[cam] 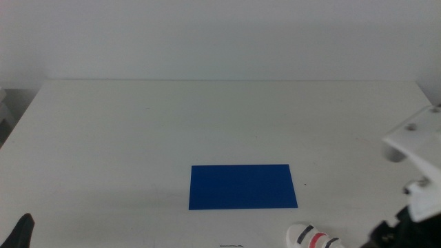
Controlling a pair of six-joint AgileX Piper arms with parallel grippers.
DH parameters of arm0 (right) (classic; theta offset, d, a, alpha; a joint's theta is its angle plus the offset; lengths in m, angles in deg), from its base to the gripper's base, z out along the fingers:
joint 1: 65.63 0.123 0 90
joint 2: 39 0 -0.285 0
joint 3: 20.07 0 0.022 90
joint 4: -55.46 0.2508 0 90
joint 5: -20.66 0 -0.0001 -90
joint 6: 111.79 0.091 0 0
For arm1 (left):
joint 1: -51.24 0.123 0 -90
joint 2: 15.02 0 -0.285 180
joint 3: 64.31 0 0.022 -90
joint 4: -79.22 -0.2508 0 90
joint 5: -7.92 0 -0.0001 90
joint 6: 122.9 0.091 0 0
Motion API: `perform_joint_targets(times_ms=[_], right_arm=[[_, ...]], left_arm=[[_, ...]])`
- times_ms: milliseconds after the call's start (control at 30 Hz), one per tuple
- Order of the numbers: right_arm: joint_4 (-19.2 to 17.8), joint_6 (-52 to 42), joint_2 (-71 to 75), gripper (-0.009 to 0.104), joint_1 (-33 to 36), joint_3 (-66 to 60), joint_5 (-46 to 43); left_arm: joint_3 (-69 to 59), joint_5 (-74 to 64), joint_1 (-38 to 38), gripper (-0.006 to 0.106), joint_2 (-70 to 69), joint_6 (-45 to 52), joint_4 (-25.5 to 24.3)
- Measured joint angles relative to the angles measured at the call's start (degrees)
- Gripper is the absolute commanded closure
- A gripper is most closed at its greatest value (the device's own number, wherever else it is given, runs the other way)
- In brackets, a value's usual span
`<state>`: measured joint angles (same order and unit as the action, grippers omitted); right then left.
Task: Use one arm to grab the shoe from the table and place it on the mat.
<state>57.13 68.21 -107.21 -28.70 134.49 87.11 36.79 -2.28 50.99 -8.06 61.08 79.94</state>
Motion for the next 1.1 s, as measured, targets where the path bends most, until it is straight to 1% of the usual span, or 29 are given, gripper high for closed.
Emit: perform_joint_targets(times_ms=[67,233,500,633,967,1100], right_arm=[[1.1,0.0,-2.8,0.004,0.4,1.0,-0.2],[1.1,0.0,-9.6,0.004,0.4,1.7,-1.0],[-3.4,0.0,-21.9,0.004,0.4,1.7,-8.0],[-4.3,0.0,-26.1,0.004,0.4,1.8,-11.1],[-3.9,0.0,-32.7,0.004,0.4,1.9,-13.1],[-3.4,-1.1,-34.9,0.007,0.4,1.9,-13.9]], left_arm=[[0.0,0.0,0.0,0.007,0.0,0.0,0.0],[0.0,0.0,0.0,0.007,0.0,0.0,0.0],[0.0,0.0,0.0,0.007,0.0,0.0,0.0],[0.0,0.0,0.0,0.007,0.0,0.0,0.0],[0.0,0.0,0.0,0.007,0.0,0.0,0.0],[0.0,0.0,0.0,0.007,0.0,0.0,0.0]])
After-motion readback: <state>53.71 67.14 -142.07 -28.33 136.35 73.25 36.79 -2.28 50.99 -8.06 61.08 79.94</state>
